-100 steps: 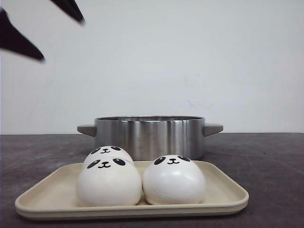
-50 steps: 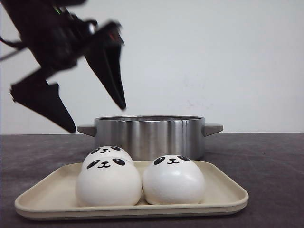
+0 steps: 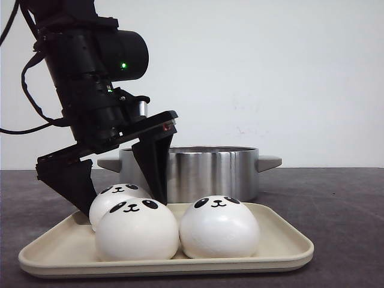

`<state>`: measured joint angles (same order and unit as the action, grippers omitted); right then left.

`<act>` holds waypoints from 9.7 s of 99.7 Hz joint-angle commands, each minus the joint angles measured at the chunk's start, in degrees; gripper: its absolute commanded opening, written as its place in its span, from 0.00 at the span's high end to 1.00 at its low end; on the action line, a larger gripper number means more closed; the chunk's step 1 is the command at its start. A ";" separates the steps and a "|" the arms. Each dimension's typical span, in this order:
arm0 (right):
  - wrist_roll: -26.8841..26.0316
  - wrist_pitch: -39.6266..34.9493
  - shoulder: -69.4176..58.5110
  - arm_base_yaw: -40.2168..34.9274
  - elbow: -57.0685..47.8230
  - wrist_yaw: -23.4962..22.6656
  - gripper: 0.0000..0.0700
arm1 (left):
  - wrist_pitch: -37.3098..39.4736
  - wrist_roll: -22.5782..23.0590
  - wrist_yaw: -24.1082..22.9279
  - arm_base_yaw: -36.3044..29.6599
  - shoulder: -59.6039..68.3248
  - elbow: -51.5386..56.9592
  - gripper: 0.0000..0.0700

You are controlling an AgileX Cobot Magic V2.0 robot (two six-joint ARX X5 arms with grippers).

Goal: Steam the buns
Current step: 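Lower the left gripper onto the farther remaining panda bun and lift it, then lower the bun into the steel pot with the left gripper and open, then grasp the nearer panda bun beside the right gripper and lift it, then place the bun into the steel pot with the right gripper and release, then lower the left gripper onto the last panda bun on the tray and lift, then drop the bun into the steel pot with the left gripper and withdraw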

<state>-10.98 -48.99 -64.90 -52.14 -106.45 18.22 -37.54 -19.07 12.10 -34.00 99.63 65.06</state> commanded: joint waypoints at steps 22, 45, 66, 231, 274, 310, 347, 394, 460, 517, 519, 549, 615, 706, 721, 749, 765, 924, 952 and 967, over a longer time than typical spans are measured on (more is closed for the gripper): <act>-1.07 -1.22 -0.55 -0.66 -1.14 0.28 0.99 | -0.39 0.26 -0.09 -0.52 1.97 1.01 0.73; -1.03 -2.36 -0.59 -0.66 -1.14 1.51 0.99 | -0.72 1.09 0.11 -0.63 -0.20 1.33 0.99; -1.03 -2.78 -0.59 -0.66 -1.14 2.01 0.99 | 1.44 0.35 5.77 -1.73 -12.79 3.50 0.99; 0.07 -4.24 -0.44 -5.51 -1.14 2.99 0.99 | 16.70 5.11 -15.52 4.68 14.05 23.61 0.26; -2.78 -17.86 -0.61 -5.53 0.39 7.61 0.99 | 8.90 3.15 -15.52 3.41 5.07 29.27 0.27; -16.72 -17.46 -0.61 -5.40 20.41 3.56 0.99 | 0.96 3.28 -14.49 -2.64 -18.53 29.27 0.27; -24.44 1.22 -5.75 -1.66 46.18 -13.75 0.45 | -3.67 3.39 -13.64 -9.97 -32.70 29.27 0.27; -24.24 11.08 -21.14 -1.03 47.25 -19.50 0.32 | -9.18 4.92 -14.03 -9.94 -38.01 29.27 0.27; -23.34 15.10 -33.07 1.51 46.93 -21.27 0.98 | -11.96 6.40 -14.05 -9.94 -37.99 29.27 0.27; -8.33 19.43 -20.24 7.37 20.33 -13.94 0.98 | -12.17 6.86 -14.05 -9.94 -37.77 29.27 0.27; -8.24 19.71 -20.68 8.07 20.28 -14.03 0.99 | -12.17 6.86 -14.05 -9.94 -37.77 29.27 0.27; -7.32 17.66 -35.71 15.91 20.28 -18.08 0.98 | -12.20 6.86 -14.08 -9.94 -37.68 29.27 0.27; -6.21 21.90 -47.52 16.81 20.28 -17.70 0.14 | -15.21 7.10 -14.08 -9.94 -37.44 29.16 0.27; -2.01 10.78 -11.13 6.14 7.21 -8.90 0.99 | -19.82 2.60 -13.66 -12.72 -32.44 19.37 0.27; -1.75 10.49 -4.50 2.58 7.21 -6.84 0.99 | -16.24 -2.47 -13.55 -15.28 -30.97 10.78 0.27; -1.66 4.20 0.20 0.83 7.23 -4.24 0.99 | -10.19 -9.97 -7.98 -17.42 -22.49 -0.52 0.24; -1.81 1.07 0.20 0.59 7.23 -4.31 0.99 | -8.28 -10.38 -7.52 -17.40 -15.47 -0.52 0.08; 0.07 0.20 0.20 -1.36 7.23 -4.68 0.99 | 1.60 0.46 -12.15 -19.76 -15.04 12.59 1.00; 1.33 3.21 0.17 -1.36 7.23 -4.66 0.99 | 7.08 3.87 -14.05 -11.72 -14.78 19.41 1.00; 1.40 3.08 -0.22 -1.36 7.23 -4.66 0.99 | 9.18 3.89 -13.59 -6.03 -11.76 19.41 1.00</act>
<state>-10.28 -46.48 -64.25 -52.86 -98.10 13.56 -29.08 -15.97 -1.56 -41.41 84.99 83.24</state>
